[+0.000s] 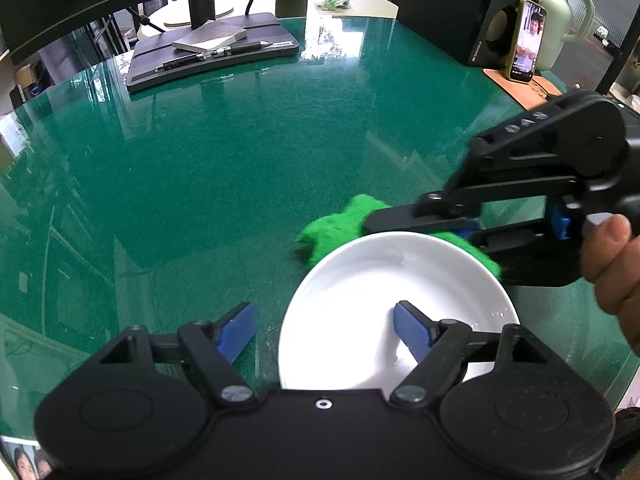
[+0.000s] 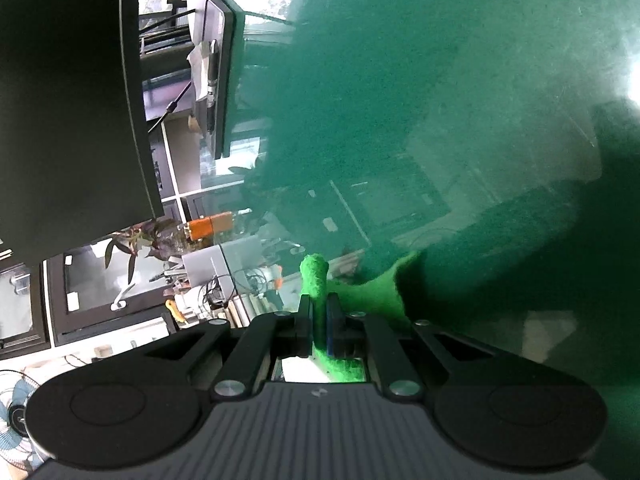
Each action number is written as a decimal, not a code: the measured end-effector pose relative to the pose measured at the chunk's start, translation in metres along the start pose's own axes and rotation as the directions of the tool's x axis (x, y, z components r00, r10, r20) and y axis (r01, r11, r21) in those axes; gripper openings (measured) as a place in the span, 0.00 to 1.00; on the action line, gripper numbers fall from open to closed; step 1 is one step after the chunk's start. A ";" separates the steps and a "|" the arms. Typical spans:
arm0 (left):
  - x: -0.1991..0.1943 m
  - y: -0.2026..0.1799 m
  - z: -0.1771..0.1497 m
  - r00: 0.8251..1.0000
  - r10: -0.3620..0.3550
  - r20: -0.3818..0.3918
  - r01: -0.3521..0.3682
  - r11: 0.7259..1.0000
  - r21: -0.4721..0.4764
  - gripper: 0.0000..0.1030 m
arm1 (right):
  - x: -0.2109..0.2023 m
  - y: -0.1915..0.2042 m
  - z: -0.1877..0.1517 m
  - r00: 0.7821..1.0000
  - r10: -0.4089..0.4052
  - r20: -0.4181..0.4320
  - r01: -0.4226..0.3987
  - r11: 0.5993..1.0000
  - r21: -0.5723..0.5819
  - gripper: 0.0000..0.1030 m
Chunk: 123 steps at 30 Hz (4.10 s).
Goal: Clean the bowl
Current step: 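Rub the green cloth over the bowl's outer side with the right tool, then wipe the cloth back along the bowl rim with the right tool, then slide the green cloth back and forth along the bowl rim with the right tool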
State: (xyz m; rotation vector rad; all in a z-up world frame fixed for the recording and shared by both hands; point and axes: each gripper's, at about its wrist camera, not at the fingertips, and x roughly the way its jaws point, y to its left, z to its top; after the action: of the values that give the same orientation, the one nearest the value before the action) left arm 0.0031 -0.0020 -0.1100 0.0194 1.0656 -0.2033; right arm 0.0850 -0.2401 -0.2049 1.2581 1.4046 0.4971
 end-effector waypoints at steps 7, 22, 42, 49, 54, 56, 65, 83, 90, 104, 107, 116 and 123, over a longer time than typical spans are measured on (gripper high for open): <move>0.001 0.000 0.001 1.000 -0.004 -0.001 0.004 1.000 0.007 0.76 | -0.011 -0.012 -0.001 1.000 -0.030 -0.004 0.030 0.999 0.039 0.08; 0.003 0.004 0.001 1.000 0.005 0.005 -0.005 1.000 -0.003 0.82 | 0.015 0.007 0.005 0.999 -0.014 -0.048 0.013 0.999 -0.035 0.07; -0.029 0.003 -0.027 0.998 0.059 -0.030 -0.061 0.995 -0.075 0.31 | 0.001 0.001 0.010 1.000 0.022 -0.017 -0.021 1.000 0.018 0.08; -0.022 0.009 -0.013 0.999 0.025 -0.026 -0.025 1.000 -0.012 0.24 | 0.001 0.001 0.004 0.998 0.058 -0.036 -0.058 0.998 0.013 0.08; -0.010 0.015 0.005 1.000 0.022 -0.018 -0.021 0.998 0.051 0.31 | -0.022 -0.014 -0.006 0.996 0.085 -0.018 -0.084 0.995 0.053 0.07; -0.006 0.017 0.010 1.000 0.022 -0.004 -0.021 0.997 0.075 0.31 | -0.031 -0.022 -0.009 0.997 0.082 0.000 -0.082 0.993 0.081 0.08; -0.001 0.015 0.012 0.999 0.032 0.027 -0.034 0.995 0.096 0.32 | -0.010 -0.018 0.001 0.999 0.029 0.021 -0.032 0.992 0.126 0.08; -0.002 0.013 0.013 0.999 0.043 0.027 -0.046 0.995 0.086 0.35 | -0.020 -0.013 -0.001 0.997 0.078 0.025 -0.081 0.985 0.149 0.08; -0.001 0.011 0.013 0.998 0.058 0.032 -0.060 0.996 0.072 0.37 | 0.016 0.014 0.009 0.997 0.072 -0.007 -0.071 0.995 0.073 0.06; -0.001 0.009 0.014 0.998 0.058 0.029 -0.060 0.993 0.097 0.39 | -0.021 -0.013 -0.003 0.998 0.054 0.031 -0.058 0.991 0.118 0.06; 0.000 0.009 0.014 0.998 0.061 0.031 -0.063 0.994 0.092 0.40 | -0.003 0.001 0.003 0.998 0.066 0.020 -0.067 0.993 0.092 0.06; -0.001 0.006 0.013 0.997 0.068 0.033 -0.071 0.993 0.097 0.41 | 0.005 0.011 0.005 0.996 0.085 0.000 -0.084 0.994 0.067 0.06; -0.001 0.006 0.014 0.998 0.062 0.033 -0.065 0.992 0.106 0.42 | -0.010 -0.002 0.002 0.997 0.078 0.017 -0.079 0.990 0.114 0.06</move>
State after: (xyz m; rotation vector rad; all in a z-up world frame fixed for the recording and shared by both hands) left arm 0.0157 0.0022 -0.1032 0.1468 1.0224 -0.2025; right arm 0.0842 -0.2500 -0.2024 1.4111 1.3934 0.4666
